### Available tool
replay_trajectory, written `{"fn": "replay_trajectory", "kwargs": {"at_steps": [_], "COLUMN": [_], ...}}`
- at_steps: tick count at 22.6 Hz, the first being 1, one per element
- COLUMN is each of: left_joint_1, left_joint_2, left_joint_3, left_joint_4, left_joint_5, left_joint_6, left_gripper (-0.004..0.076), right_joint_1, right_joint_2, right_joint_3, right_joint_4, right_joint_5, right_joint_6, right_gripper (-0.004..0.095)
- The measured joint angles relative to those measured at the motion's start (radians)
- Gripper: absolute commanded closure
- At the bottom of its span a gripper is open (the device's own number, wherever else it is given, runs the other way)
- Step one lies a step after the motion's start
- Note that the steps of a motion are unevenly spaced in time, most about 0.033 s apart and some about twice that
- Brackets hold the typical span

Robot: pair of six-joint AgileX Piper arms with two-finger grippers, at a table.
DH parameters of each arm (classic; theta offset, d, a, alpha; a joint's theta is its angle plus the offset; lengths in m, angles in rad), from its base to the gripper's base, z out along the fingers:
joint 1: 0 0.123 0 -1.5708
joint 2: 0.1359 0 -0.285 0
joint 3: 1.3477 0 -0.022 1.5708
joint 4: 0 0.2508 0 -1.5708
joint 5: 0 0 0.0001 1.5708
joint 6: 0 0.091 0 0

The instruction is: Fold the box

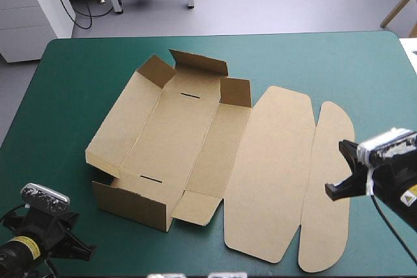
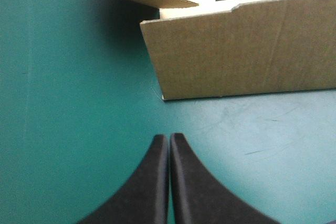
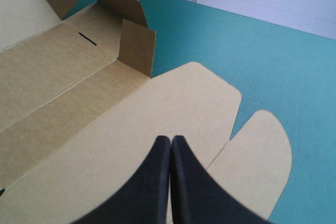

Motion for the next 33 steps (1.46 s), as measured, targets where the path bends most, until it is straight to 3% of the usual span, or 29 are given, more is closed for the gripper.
{"fn": "replay_trajectory", "kwargs": {"at_steps": [5,7,12,13,15,23,26,33], "left_joint_1": [0.0,0.0,0.0,0.0,0.0,0.0,0.0,0.0], "left_joint_2": [0.0,0.0,0.0,0.0,0.0,0.0,0.0,0.0], "left_joint_3": [0.0,0.0,0.0,0.0,0.0,0.0,0.0,0.0], "left_joint_4": [0.01,0.012,0.023,0.023,0.023,0.029,0.03,0.034], "left_joint_5": [0.0,0.0,0.0,0.0,0.001,-0.002,-0.002,-0.002], "left_joint_6": [0.003,0.003,0.003,0.003,0.003,0.003,0.003,0.003], "left_gripper": [0.0734,0.0734,0.0734,0.0734,0.0734,0.0734,0.0734,0.0734], "right_joint_1": [0.0,0.0,0.0,0.0,0.001,0.009,0.009,0.013], "right_joint_2": [0.169,0.288,0.515,0.545,0.675,1.045,1.186,1.398], "right_joint_3": [-0.174,-0.305,-0.54,-0.569,-0.682,-1.077,-1.221,-1.38], "right_joint_4": [0.001,0.001,0.001,0.001,0.007,0.013,0.063,0.186], "right_joint_5": [0.036,0.096,0.164,0.163,0.176,0.375,0.448,0.46], "right_joint_6": [-0.061,-0.094,-0.119,-0.119,-0.12,-0.179,-0.224,-0.289], "right_gripper": [0.0908,0.0842,0.0542,0.0412,0.0291,0.0272,0.0272,0.0273]}}
